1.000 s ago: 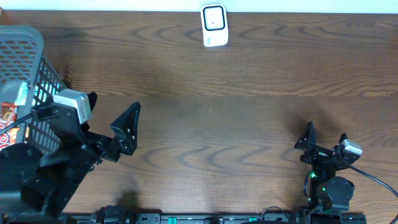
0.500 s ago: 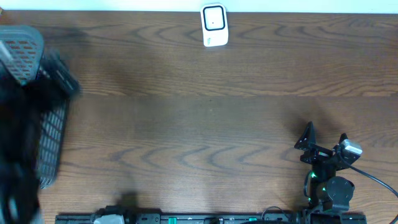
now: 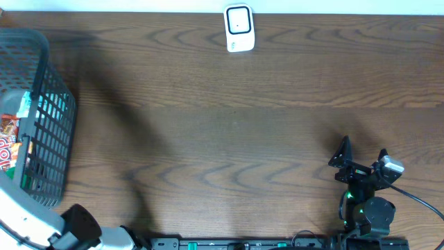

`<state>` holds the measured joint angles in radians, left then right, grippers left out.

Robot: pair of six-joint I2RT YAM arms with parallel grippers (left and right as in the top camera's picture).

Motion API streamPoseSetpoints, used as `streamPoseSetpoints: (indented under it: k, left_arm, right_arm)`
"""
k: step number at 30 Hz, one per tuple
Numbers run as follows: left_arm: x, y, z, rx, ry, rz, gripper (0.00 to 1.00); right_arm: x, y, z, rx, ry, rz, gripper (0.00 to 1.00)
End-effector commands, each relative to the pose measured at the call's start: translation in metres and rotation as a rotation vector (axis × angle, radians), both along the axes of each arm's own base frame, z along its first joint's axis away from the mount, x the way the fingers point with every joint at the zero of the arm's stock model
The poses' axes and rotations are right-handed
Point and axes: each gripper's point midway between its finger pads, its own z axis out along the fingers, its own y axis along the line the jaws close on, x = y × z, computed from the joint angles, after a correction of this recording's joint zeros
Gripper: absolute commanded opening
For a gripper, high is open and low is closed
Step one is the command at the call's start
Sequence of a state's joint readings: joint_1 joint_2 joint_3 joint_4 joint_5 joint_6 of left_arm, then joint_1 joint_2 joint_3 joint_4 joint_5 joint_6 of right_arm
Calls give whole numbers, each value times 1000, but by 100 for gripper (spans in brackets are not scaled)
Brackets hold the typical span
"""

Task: Scan the item barcode
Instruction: 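Reach into the basket and grasp the green-lidded jar with the left gripper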

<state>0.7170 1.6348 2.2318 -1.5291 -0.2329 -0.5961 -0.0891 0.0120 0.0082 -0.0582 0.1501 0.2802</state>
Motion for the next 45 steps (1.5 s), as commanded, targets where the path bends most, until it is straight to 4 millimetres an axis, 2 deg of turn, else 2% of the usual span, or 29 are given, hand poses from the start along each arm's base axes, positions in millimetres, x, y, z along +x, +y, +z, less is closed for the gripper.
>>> streamPoseSetpoints:
  k: [1, 7, 14, 21, 24, 27, 35, 45]
  left_arm:
    - [-18, 9, -22, -89, 0, 132, 98]
    - [-30, 19, -75, -218, 62, 186, 98]
    - [-33, 27, -146, -294, 141, 205, 98]
    - [-36, 25, -212, -335, 190, 195, 98]
    - [-37, 24, -234, -339, 194, 196, 98]
    - [-35, 26, -247, -329, 183, 194, 98]
    - [-35, 28, -263, -317, 172, 198, 98]
    - [-56, 42, -284, -307, 144, 272, 98]
  right_arm:
    - [0, 3, -1, -6, 1, 12, 99]
    - [0, 3, -1, -6, 1, 11, 99]
    - [0, 3, -1, -6, 1, 12, 99]
    - [0, 3, -1, -6, 1, 12, 99]
    - [0, 3, -1, -7, 1, 11, 99]
    - [0, 3, -1, -6, 1, 11, 99]
    - [0, 3, -1, -6, 1, 11, 99]
    - [0, 3, -1, -7, 1, 11, 99]
